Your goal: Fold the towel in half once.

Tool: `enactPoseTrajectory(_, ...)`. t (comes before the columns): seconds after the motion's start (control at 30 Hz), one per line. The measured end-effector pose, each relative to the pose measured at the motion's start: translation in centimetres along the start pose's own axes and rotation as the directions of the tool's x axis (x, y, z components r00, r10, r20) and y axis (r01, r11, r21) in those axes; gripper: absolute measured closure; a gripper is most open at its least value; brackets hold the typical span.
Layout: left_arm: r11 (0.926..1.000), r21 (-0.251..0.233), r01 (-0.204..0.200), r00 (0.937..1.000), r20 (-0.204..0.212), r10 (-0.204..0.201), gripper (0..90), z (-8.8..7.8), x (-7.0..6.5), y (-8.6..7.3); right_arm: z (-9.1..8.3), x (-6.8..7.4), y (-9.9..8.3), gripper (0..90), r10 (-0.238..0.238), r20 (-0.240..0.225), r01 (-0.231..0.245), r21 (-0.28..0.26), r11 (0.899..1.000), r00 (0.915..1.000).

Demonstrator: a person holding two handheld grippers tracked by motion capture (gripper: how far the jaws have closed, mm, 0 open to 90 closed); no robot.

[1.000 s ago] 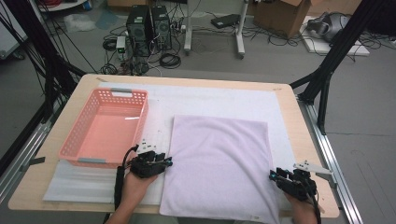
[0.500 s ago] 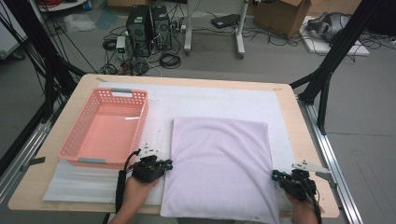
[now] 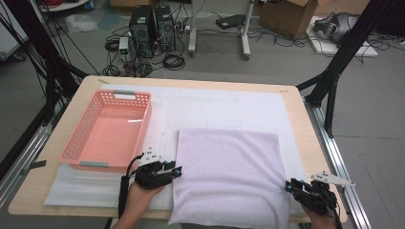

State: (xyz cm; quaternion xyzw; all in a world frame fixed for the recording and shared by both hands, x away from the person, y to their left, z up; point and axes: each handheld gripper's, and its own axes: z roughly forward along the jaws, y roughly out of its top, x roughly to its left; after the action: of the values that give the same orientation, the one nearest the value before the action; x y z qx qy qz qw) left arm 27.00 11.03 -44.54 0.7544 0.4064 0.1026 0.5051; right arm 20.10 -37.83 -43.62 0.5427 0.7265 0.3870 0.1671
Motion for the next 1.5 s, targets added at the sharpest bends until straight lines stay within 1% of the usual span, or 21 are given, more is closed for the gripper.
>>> enactPoseTrajectory(0.07, 0.9991, -0.042, -0.007, 0.9998, 0.017, 0.008, 57.8, 1.0, 0.5, 1.1, 0.3, -0.2, 0.9, 63.8, -0.024, 0.005, 0.025, -0.035, 0.999, 0.9997)
enactPoseTrajectory(0.17, 0.9897, -0.128, -0.065, 0.9976, 0.017, 0.067, 55.8, 2.5, 1.3, 2.6, 1.3, -0.8, 2.3, 66.6, -0.047, -0.006, 0.046, -0.062, 0.997, 0.9989)
enactPoseTrajectory(0.3, 0.9934, -0.087, -0.075, 0.9972, -0.016, 0.074, 59.5, 4.6, 2.5, 4.3, 3.5, -1.8, 4.7, 70.6, -0.072, -0.022, 0.070, -0.077, 0.995, 0.9972)
enactPoseTrajectory(0.43, 0.9981, -0.051, -0.034, 0.9977, -0.060, 0.031, 60.3, 6.2, 3.8, 5.3, 6.2, -2.7, 7.2, 73.4, -0.082, -0.011, 0.081, -0.064, 0.995, 0.9966)
enactPoseTrajectory(0.5, 0.9991, -0.043, -0.007, 0.9972, -0.074, 0.004, 61.2, 6.9, 4.4, 5.6, 7.7, -3.0, 8.2, 75.5, -0.082, 0.009, 0.082, -0.030, 0.996, 0.9966)
enactPoseTrajectory(0.63, 0.9999, 0.001, 0.015, 0.9948, -0.101, -0.015, 62.4, 8.0, 5.2, 5.9, 10.3, -3.7, 9.6, 79.9, -0.096, 0.027, 0.095, 0.013, 0.995, 0.9951)
enactPoseTrajectory(0.7, 0.9999, 0.012, 0.007, 0.9921, -0.125, -0.005, 62.3, 8.3, 5.4, 6.0, 11.3, -4.1, 9.9, 83.6, -0.108, 0.067, 0.105, 0.046, 0.993, 0.9919)
enactPoseTrajectory(0.73, 0.9999, 0.012, 0.002, 0.9884, -0.152, 0.000, 62.1, 8.4, 5.4, 6.1, 11.5, -4.4, 9.9, 86.6, -0.101, 0.078, 0.099, 0.029, 0.995, 0.9919)
enactPoseTrajectory(0.8, 1.0000, -0.004, -0.001, 0.9790, -0.204, 0.000, 59.4, 8.5, 5.5, 6.2, 11.6, -4.9, 10.1, 89.1, -0.062, 0.146, 0.060, 0.019, 0.998, 0.9873)
enactPoseTrajectory(0.83, 0.9999, -0.008, 0.010, 0.9778, -0.209, -0.012, 57.4, 8.4, 5.7, 6.2, 11.6, -5.1, 10.2, 88.9, -0.072, 0.226, 0.063, 0.045, 0.997, 0.9714)
enactPoseTrajectory(0.93, 0.9995, -0.006, 0.031, 0.9721, -0.232, -0.032, 53.2, 8.5, 6.2, 6.0, 10.9, -6.1, 10.2, 83.2, 0.039, 0.119, -0.036, -0.024, 0.999, 0.9921)
enactPoseTrajectory(1.03, 0.9985, -0.003, 0.054, 0.9704, -0.236, -0.053, 50.5, 8.4, 6.5, 6.0, 10.1, -5.6, 10.4, 73.2, 0.011, 0.068, -0.007, -0.051, 0.999, 0.9976)
enactPoseTrajectory(1.13, 0.9985, 0.015, 0.053, 0.9736, -0.223, -0.048, 50.4, 8.6, 6.5, 6.0, 10.3, -5.2, 10.2, 61.3, -0.004, 0.039, 0.005, -0.013, 1.000, 0.9992)
enactPoseTrajectory(1.2, 0.9982, 0.036, 0.048, 0.9764, -0.212, -0.040, 53.1, 8.7, 6.4, 5.9, 10.6, -4.9, 10.0, 58.4, -0.010, 0.025, 0.010, 0.022, 1.000, 0.9996)
enactPoseTrajectory(1.27, 0.9973, 0.073, 0.014, 0.9776, -0.210, 0.001, 63.7, 9.0, 6.0, 5.9, 11.2, -4.4, 9.9, 59.8, -0.059, 0.036, 0.057, 0.065, 0.996, 0.9976)
enactPoseTrajectory(1.3, 0.9937, 0.108, -0.028, 0.9728, -0.226, 0.052, 67.5, 9.3, 5.5, 6.0, 11.3, -4.1, 9.8, 62.4, -0.085, 0.055, 0.081, 0.063, 0.995, 0.9949)
enactPoseTrajectory(1.33, 0.9923, 0.116, -0.044, 0.9696, -0.234, 0.070, 68.2, 9.4, 5.3, 6.0, 11.4, -4.0, 9.9, 68.8, -0.093, 0.052, 0.090, 0.061, 0.994, 0.9943)
enactPoseTrajectory(1.37, 0.9917, 0.119, -0.047, 0.9701, -0.231, 0.073, 69.5, 9.4, 5.3, 6.1, 11.4, -4.0, 9.9, 75.7, -0.084, 0.038, 0.081, 0.065, 0.995, 0.9957)
enactPoseTrajectory(1.4, 0.9937, 0.108, -0.029, 0.9730, -0.225, 0.052, 72.1, 9.3, 5.5, 6.0, 11.4, -4.0, 9.9, 82.3, -0.070, 0.006, 0.069, 0.069, 0.995, 0.9976)
enactPoseTrajectory(1.43, 0.9937, 0.111, -0.017, 0.9785, -0.202, 0.039, 80.9, 9.2, 5.6, 6.1, 11.4, -3.9, 9.9, 83.7, -0.062, 0.007, 0.061, 0.076, 0.995, 0.9980)
enactPoseTrajectory(1.5, 0.9945, 0.104, -0.003, 0.9771, -0.211, 0.025, 85.1, 9.3, 5.5, 6.1, 11.4, -4.0, 10.2, 85.2, -0.043, -0.003, 0.043, 0.095, 0.995, 0.9991)
